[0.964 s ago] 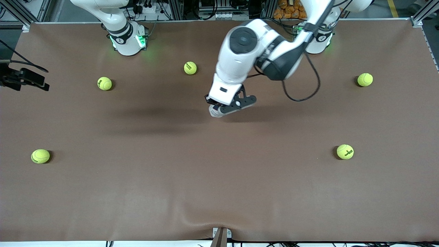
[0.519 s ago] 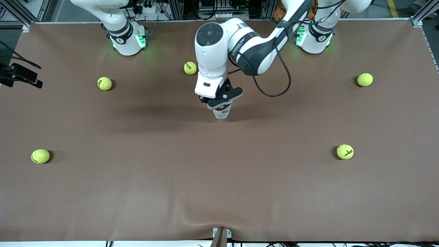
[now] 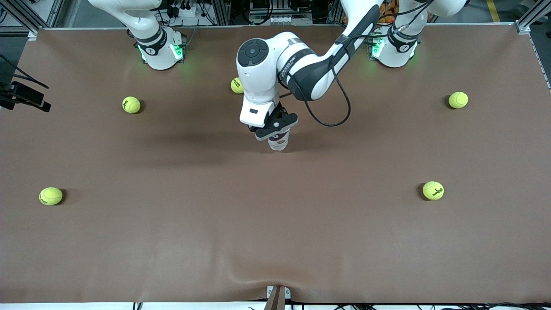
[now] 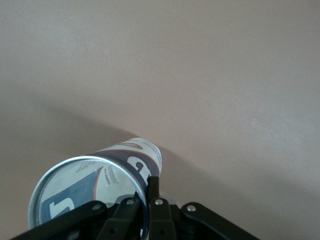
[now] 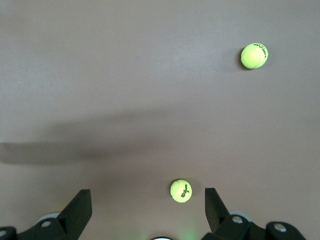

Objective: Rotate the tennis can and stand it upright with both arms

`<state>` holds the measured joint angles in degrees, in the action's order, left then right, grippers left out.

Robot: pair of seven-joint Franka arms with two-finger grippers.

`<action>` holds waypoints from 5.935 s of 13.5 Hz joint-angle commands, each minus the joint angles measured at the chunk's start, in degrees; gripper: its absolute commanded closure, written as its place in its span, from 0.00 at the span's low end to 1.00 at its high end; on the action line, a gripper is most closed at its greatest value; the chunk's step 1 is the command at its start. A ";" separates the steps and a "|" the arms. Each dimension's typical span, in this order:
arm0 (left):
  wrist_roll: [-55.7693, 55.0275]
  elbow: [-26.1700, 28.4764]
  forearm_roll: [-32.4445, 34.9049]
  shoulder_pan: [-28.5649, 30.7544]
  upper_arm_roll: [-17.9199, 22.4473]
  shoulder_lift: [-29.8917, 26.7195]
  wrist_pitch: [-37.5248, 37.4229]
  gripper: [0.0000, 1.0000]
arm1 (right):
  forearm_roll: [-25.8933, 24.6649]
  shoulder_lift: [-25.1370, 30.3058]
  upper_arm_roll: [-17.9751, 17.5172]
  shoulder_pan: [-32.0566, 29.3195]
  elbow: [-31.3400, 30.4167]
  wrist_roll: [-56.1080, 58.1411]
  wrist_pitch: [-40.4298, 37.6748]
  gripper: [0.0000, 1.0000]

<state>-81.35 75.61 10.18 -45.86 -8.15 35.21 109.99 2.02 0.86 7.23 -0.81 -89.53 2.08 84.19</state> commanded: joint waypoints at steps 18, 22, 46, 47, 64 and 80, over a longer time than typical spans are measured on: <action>-2.59 -1.43 3.35 -1.07 0.24 3.64 -1.27 0.64 | 0.09 -0.24 -0.81 1.07 0.76 -1.03 -0.25 0.00; -2.77 -1.43 3.27 -1.07 0.24 3.03 -1.27 0.46 | 0.17 -0.24 -0.90 1.07 0.67 -1.03 -0.25 0.00; 11.79 -1.96 -5.52 18.95 -0.11 -18.14 -17.43 0.00 | 0.17 -0.42 -0.90 1.51 0.67 -1.03 -0.08 0.00; 16.09 -1.87 -5.35 21.06 0.06 -19.37 -18.05 0.00 | 0.17 -0.42 -0.90 1.51 0.67 -1.03 -0.08 0.00; 59.55 -1.17 -5.96 42.52 -0.12 -24.31 -26.93 0.00 | 0.17 -0.42 -0.90 1.86 0.58 -1.03 -0.08 0.00; 64.02 20.80 -8.95 45.61 2.06 -38.90 -15.86 0.00 | 0.17 -0.42 -0.81 2.04 0.58 -1.03 -0.08 0.00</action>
<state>-20.39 91.06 2.93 0.98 -10.04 0.74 91.81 2.04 0.54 6.07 0.66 -89.49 2.06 84.36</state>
